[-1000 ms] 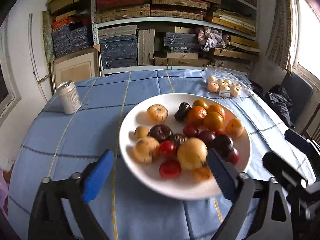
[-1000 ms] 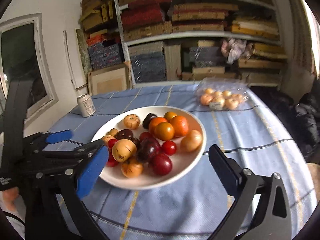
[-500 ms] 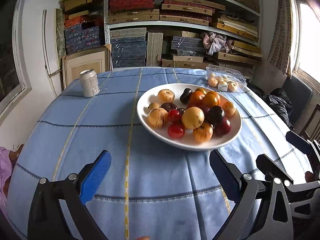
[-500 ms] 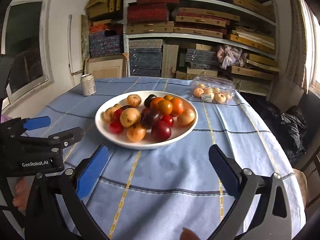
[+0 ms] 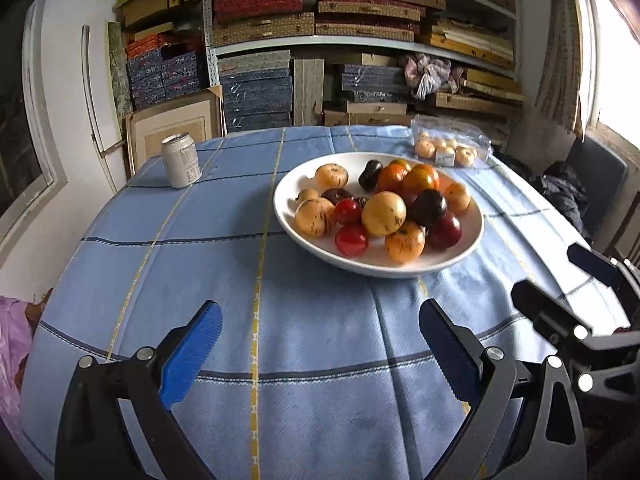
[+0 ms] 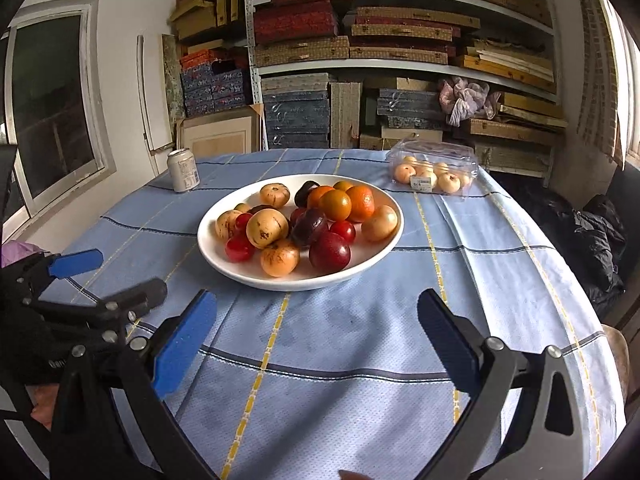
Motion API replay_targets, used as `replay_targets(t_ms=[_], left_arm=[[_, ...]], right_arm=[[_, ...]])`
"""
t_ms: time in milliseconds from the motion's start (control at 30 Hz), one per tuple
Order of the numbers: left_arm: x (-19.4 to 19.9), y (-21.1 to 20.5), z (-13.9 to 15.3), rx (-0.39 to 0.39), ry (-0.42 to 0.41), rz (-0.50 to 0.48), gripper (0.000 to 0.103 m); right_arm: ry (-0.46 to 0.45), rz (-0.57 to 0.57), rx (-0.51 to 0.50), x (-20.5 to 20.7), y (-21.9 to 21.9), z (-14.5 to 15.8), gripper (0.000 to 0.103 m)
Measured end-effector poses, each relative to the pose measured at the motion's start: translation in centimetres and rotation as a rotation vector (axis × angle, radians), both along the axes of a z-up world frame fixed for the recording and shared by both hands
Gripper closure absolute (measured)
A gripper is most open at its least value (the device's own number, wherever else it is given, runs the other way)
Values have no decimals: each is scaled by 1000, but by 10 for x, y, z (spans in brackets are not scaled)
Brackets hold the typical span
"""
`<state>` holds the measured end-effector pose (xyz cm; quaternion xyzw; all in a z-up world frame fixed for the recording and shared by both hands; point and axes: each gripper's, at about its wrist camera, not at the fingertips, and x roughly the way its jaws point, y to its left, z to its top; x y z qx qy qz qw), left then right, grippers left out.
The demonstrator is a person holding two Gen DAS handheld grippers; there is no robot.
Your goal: Organize fruits
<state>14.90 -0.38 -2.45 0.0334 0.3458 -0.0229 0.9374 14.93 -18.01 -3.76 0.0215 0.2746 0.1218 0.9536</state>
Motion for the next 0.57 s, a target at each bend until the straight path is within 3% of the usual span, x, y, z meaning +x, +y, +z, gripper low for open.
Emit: replay_targets(t_ms=[567], left_arm=[[-7, -3, 5, 23, -47, 7, 4]], right_arm=[[-32, -6, 6, -1, -3, 4, 4]])
